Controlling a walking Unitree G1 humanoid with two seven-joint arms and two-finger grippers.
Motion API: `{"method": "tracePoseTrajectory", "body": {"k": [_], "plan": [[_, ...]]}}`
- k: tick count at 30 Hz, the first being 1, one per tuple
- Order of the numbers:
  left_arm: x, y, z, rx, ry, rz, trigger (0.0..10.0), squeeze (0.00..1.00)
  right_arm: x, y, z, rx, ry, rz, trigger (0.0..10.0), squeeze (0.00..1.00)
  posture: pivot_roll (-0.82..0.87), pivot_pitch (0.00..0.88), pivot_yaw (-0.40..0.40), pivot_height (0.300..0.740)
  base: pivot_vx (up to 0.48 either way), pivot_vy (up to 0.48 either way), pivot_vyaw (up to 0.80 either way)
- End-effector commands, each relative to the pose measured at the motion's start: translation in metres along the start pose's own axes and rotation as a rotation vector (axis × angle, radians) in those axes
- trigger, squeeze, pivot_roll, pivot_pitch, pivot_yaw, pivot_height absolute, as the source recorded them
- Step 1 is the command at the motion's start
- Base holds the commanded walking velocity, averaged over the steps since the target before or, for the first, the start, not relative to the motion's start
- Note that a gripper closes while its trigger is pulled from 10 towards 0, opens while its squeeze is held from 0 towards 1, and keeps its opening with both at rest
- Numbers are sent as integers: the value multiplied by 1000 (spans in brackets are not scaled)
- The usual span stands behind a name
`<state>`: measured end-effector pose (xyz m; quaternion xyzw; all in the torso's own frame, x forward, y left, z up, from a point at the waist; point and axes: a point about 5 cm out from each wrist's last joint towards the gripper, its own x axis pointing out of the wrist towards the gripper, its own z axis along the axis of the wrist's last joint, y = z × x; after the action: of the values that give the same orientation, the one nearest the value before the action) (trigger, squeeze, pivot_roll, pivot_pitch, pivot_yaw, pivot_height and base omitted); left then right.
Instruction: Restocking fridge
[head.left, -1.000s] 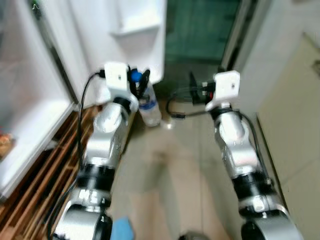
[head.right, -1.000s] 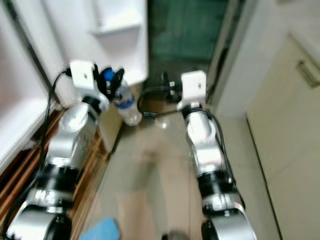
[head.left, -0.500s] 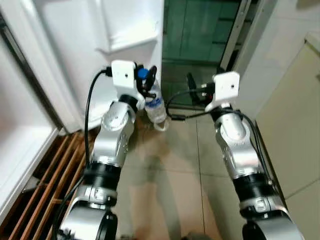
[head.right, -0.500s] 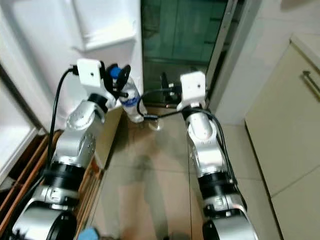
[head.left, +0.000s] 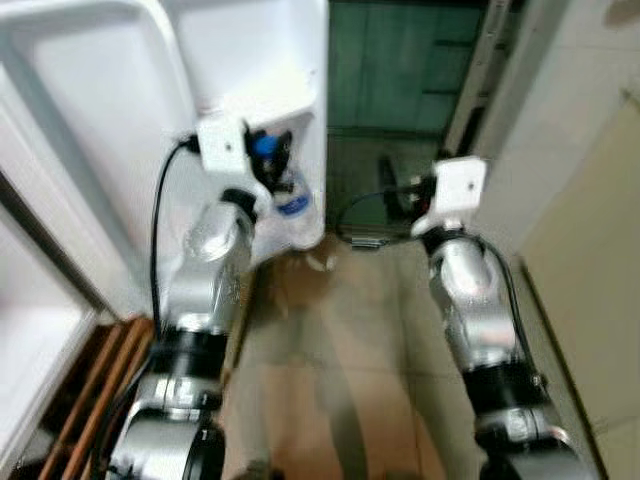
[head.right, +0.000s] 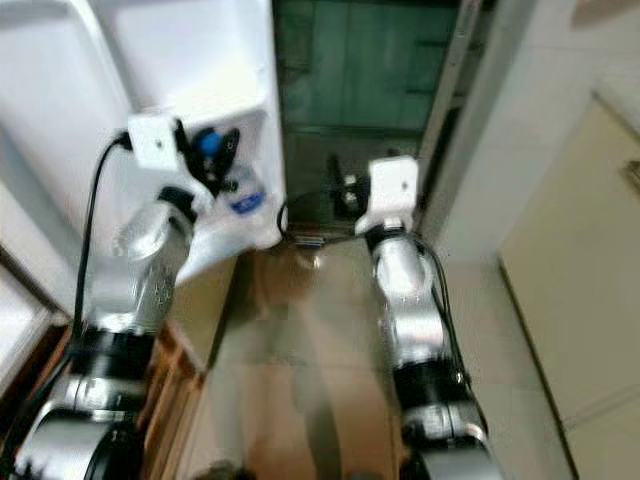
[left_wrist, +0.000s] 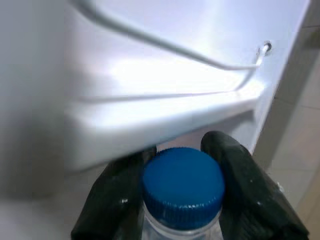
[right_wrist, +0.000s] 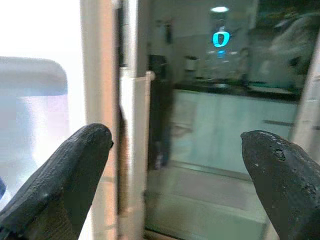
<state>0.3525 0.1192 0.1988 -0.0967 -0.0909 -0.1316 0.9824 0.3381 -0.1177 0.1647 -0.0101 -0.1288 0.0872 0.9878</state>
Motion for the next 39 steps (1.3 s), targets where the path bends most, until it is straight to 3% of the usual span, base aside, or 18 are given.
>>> {"method": "tracePoseTrajectory", "body": {"k": [1,19,26,32,39], "plan": [[-1,-4,7,13,-25,-14,10000,0,-2,-3,2,-5,-2,-10,10000,0,-164,0,32,732,0,0,706],[0,-7,15,8,-36,-55,10000,0,0,-3,4,2,-18,-15,10000,0,-166,0,48,732,0,0,684],[3,-13,23,-2,-58,-75,10000,0,2,-6,7,7,-33,-35,10000,0,-167,0,54,732,0,0,0],[8,-21,42,80,-177,-84,10000,0,4,-7,9,9,-47,-42,10000,0,-168,0,54,732,0,0,0],[31,-31,66,152,-271,-131,10000,0,1,-5,9,11,-53,-44,10000,0,-179,0,71,732,0,0,0]]}}
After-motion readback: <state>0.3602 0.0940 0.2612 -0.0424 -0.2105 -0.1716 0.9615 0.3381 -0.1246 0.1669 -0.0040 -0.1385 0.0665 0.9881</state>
